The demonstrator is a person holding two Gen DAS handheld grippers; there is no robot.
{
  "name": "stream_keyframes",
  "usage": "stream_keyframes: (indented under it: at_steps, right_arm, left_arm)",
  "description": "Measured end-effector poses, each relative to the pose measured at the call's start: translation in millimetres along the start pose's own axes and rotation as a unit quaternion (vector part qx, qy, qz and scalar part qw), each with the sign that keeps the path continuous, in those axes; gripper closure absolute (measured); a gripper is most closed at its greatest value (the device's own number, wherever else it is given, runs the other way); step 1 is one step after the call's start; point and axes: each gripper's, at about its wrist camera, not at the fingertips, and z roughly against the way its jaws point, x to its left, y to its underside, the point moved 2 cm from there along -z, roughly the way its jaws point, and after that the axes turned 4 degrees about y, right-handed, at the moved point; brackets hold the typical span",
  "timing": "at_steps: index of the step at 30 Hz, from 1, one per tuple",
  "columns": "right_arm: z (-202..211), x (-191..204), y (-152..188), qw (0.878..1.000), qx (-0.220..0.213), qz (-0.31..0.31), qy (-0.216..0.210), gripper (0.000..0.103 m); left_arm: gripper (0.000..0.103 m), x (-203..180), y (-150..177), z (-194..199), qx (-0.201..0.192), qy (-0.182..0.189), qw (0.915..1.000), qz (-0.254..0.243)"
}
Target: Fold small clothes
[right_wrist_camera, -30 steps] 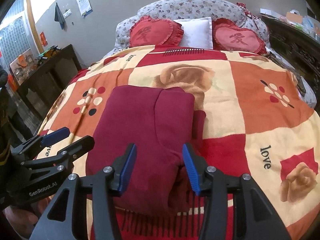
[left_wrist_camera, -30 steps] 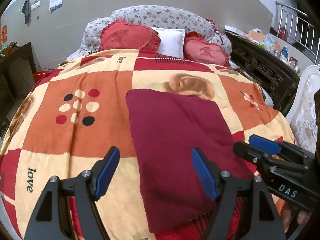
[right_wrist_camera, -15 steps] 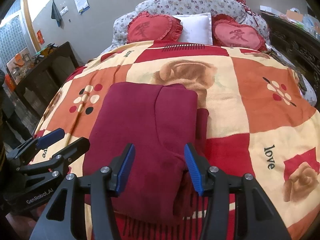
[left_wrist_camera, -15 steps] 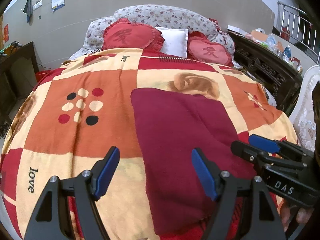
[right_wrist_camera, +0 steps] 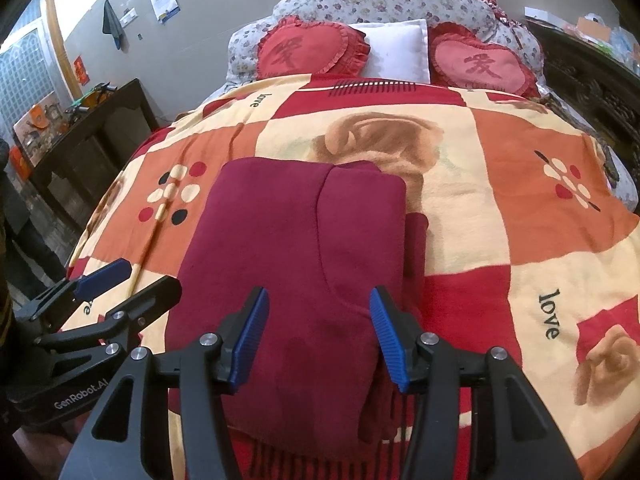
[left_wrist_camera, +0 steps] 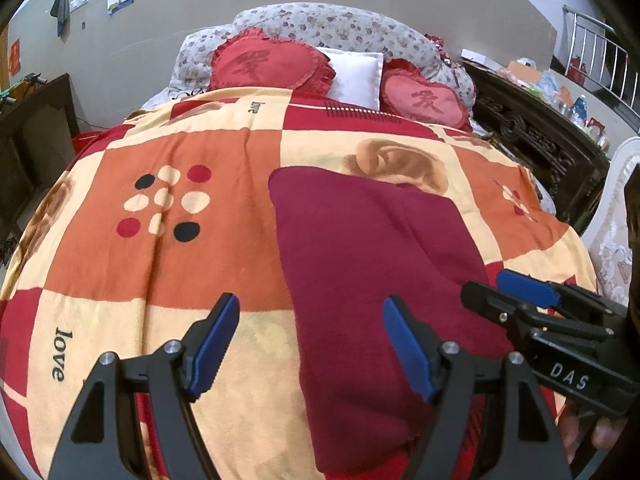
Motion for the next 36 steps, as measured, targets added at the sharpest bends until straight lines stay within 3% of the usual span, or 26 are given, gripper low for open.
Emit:
stream_keyframes:
  at_steps: [28, 36]
  right_arm:
    - [-7, 1, 1, 1.000, 0.007, -0.002, -0.002, 0.024]
    - [-12, 1, 2, 1.000, 0.014, -0.001, -0.003, 0.024]
  left_arm:
    - [0.025, -4, 0, -8, 0.007, 0.000, 1.0000, -0.005]
    - [0.025, -3, -3, -9, -0.008, 0.023, 0.9997, -0.005]
